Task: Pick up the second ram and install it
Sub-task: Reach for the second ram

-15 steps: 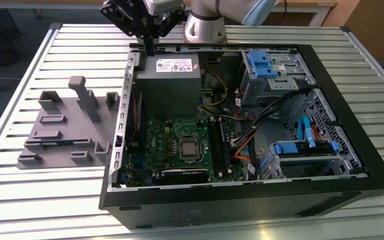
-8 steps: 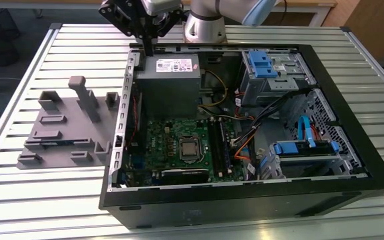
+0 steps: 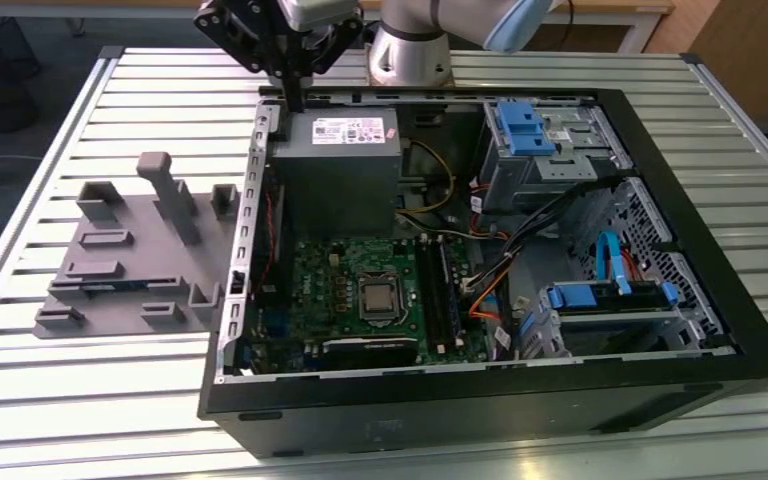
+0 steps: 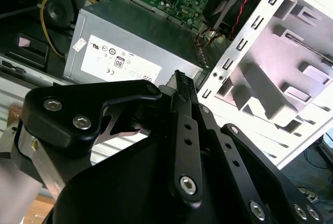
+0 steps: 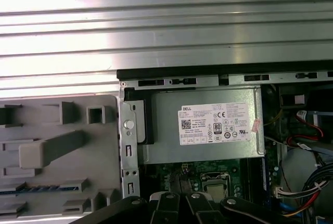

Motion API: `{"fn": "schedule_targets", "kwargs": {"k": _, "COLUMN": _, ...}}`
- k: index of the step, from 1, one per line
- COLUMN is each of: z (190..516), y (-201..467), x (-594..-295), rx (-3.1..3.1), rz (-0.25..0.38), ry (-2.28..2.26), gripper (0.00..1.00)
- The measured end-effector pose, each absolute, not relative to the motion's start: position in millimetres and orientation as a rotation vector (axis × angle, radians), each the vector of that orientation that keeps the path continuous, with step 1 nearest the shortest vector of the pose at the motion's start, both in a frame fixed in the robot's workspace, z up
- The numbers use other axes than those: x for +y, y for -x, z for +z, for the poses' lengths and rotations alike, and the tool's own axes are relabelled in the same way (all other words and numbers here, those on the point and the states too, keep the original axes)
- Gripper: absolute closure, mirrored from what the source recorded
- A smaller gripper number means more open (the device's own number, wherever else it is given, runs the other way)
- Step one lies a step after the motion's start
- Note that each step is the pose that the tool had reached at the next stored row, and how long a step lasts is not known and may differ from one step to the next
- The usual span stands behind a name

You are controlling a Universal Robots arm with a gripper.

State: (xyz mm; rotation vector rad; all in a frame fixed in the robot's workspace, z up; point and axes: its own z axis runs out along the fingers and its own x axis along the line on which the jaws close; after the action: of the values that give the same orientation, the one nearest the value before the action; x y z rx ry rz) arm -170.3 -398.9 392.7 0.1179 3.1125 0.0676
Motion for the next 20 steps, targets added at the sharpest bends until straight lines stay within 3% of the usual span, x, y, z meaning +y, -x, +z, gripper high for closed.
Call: {"fn": "schedule_targets", "kwargs": {"k": 20, "z": 392.6, "y": 175.9, "x": -398.9, "rx": 3.112, "rz": 0.068, "ry": -0.118, "gripper": 0.89}}
